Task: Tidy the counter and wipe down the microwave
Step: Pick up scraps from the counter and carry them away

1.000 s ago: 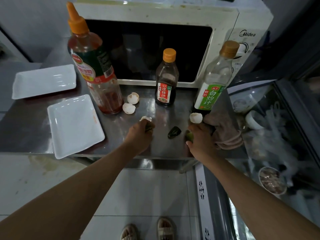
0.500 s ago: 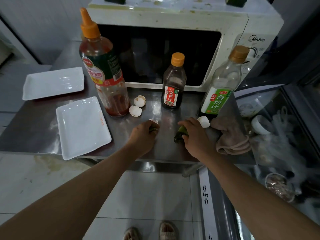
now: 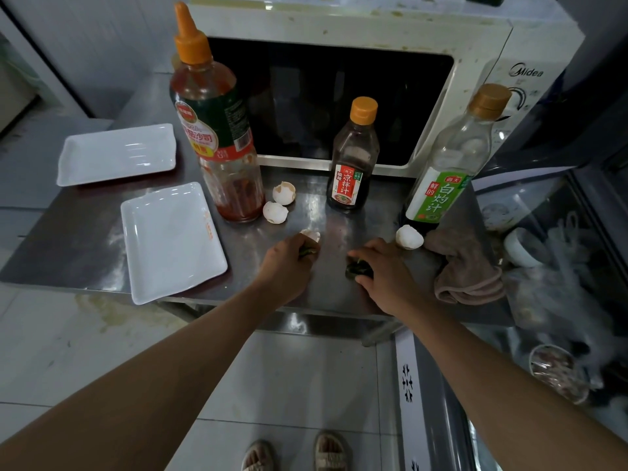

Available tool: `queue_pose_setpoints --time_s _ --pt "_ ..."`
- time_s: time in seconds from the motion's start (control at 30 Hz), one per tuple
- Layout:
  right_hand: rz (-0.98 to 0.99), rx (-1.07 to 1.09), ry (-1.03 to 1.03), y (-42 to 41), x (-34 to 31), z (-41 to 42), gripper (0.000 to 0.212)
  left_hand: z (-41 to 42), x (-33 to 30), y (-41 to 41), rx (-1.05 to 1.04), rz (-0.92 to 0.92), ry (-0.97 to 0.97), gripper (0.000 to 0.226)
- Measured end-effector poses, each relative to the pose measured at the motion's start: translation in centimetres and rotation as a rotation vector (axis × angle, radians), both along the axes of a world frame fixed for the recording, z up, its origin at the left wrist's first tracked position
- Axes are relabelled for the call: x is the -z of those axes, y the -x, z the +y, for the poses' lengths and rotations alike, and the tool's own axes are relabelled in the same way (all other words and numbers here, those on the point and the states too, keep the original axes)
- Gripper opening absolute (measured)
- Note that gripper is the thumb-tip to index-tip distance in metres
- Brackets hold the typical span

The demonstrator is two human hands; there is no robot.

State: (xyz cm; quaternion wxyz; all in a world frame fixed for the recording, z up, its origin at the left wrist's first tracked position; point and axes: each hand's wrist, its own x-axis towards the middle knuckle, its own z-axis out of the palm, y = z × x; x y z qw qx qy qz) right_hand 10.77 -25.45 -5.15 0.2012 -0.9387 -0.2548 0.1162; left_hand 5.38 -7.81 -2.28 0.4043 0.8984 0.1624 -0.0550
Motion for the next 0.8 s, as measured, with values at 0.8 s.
queue_pose_setpoints --time_s 0.8 --pt "0.038 0.129 -0.121 -0.3 -6.3 1.9 0.023 1.8 -5.2 0.6 -0.044 -0.049 0.065 0.022"
